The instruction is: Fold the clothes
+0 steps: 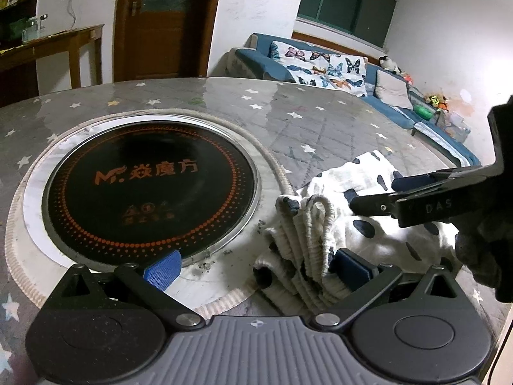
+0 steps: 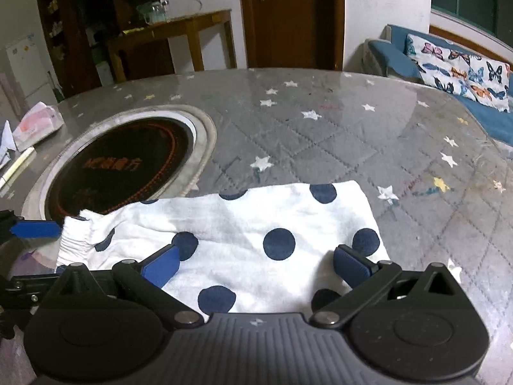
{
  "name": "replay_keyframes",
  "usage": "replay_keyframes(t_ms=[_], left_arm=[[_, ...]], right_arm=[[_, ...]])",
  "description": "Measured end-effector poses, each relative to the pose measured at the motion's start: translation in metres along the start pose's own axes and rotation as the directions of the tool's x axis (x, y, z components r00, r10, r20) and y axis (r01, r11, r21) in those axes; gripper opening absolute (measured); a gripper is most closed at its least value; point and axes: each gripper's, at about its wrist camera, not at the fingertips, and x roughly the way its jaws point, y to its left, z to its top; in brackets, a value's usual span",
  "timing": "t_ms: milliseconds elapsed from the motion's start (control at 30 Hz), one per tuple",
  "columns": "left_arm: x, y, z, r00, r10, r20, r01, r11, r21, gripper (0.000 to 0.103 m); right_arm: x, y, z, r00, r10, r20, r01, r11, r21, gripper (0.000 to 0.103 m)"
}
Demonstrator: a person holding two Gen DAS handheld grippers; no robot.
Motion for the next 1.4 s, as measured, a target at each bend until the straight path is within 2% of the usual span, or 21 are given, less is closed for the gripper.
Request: replay_keyframes(t_ms=[233, 467, 667, 733, 867, 967, 1200, 1400], left_arm=[[-0.002, -0.011, 0.001, 0.998, 0.059, 0.001, -0.059, 0.998, 0.020, 0.103], [-0.003, -0.017, 0.001, 0.995, 0.098, -0.008, -0.098, 0.995, 0.029, 0.103], [-0.002, -0.020, 0.002, 0.993, 0.119, -0.014, -0.118, 0.992, 0.032, 0.103], [-0.001, -0.020, 0.002, 0.992, 0.121, -0.016, -0.121, 0.992, 0.030, 0.103], [-0.001, -0.020, 0.002, 0.993, 0.119, -0.021, -0.118, 0.993, 0.023, 0.103], [-0.002, -0.018, 0.003, 0.993, 0.114, -0.024, -0.114, 0.993, 0.013, 0.103], [-0.010, -0.013, 0.007, 0.993, 0.114, -0.023, -0.114, 0.993, -0.019, 0.103], [-0.013, -0.014, 0.010, 0.992, 0.124, -0.024, -0.125, 0.991, -0.041, 0.103]], right_arm=[[-0.033, -0.017, -0.015, 0.997, 0.016, 0.074, -0.016, 1.000, 0.000, 0.103], [-0.024, -0.036, -0.029, 0.999, 0.022, 0.048, -0.022, 1.000, 0.002, 0.103], [-0.031, -0.036, -0.007, 0.987, 0.106, 0.120, -0.107, 0.994, -0.001, 0.103], [-0.023, -0.035, 0.000, 0.984, 0.138, 0.112, -0.138, 0.990, -0.005, 0.103], [0.003, -0.036, 0.003, 0.992, 0.118, 0.052, -0.118, 0.993, -0.002, 0.103], [-0.005, -0.033, 0.002, 0.991, 0.109, 0.075, -0.108, 0.994, -0.015, 0.103], [-0.056, -0.008, -0.014, 0.986, 0.100, 0.130, -0.079, 0.984, -0.157, 0.102], [-0.088, 0.037, -0.041, 0.981, 0.152, 0.118, -0.106, 0.938, -0.329, 0.097]])
